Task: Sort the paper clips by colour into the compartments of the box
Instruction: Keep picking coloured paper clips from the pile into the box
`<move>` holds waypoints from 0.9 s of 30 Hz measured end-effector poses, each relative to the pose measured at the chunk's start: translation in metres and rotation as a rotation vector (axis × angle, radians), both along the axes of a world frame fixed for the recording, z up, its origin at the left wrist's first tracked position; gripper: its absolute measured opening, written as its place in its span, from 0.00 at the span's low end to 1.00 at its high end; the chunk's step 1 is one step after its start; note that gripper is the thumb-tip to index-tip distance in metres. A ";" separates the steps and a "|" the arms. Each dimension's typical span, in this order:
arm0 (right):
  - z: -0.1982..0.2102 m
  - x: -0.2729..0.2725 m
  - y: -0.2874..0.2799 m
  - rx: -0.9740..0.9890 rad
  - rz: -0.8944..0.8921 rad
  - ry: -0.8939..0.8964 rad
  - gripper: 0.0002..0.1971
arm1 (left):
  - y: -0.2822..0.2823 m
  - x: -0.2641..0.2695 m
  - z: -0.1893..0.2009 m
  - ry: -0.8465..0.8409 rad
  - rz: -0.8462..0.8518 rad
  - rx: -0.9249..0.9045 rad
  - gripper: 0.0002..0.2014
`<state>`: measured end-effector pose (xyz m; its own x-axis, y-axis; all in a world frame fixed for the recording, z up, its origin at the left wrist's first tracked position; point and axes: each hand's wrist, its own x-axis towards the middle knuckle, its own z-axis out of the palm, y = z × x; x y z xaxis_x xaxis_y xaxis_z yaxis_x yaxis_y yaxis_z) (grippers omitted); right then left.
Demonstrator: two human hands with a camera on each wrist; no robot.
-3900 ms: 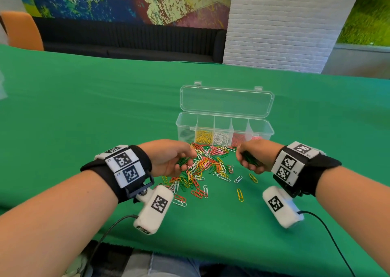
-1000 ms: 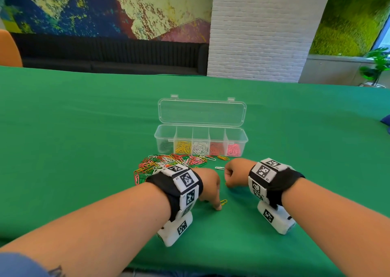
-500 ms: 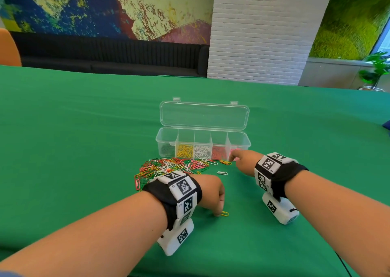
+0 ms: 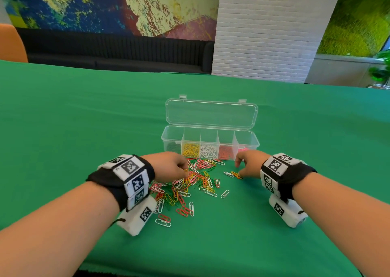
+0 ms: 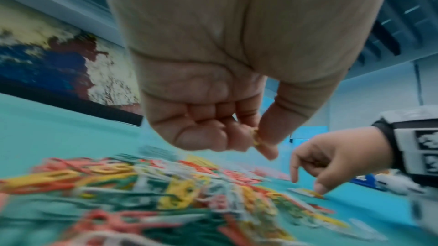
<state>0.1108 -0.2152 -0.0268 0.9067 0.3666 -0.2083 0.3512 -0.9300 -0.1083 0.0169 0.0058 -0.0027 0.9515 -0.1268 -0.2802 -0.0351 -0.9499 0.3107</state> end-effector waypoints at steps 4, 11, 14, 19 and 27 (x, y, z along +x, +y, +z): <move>0.000 0.001 0.001 0.002 0.005 0.011 0.11 | 0.011 0.003 -0.005 0.055 0.095 0.014 0.10; 0.001 -0.001 0.003 0.001 0.010 -0.001 0.09 | 0.009 0.009 -0.009 0.085 0.118 0.129 0.12; 0.000 -0.001 0.005 -0.041 0.039 -0.005 0.09 | 0.006 0.013 -0.015 0.107 0.120 0.087 0.12; 0.001 0.001 0.001 0.027 0.049 -0.013 0.08 | 0.000 0.017 -0.022 0.069 0.094 0.093 0.15; 0.008 -0.002 0.000 0.274 0.001 0.138 0.07 | 0.000 0.014 -0.022 0.047 0.057 0.100 0.14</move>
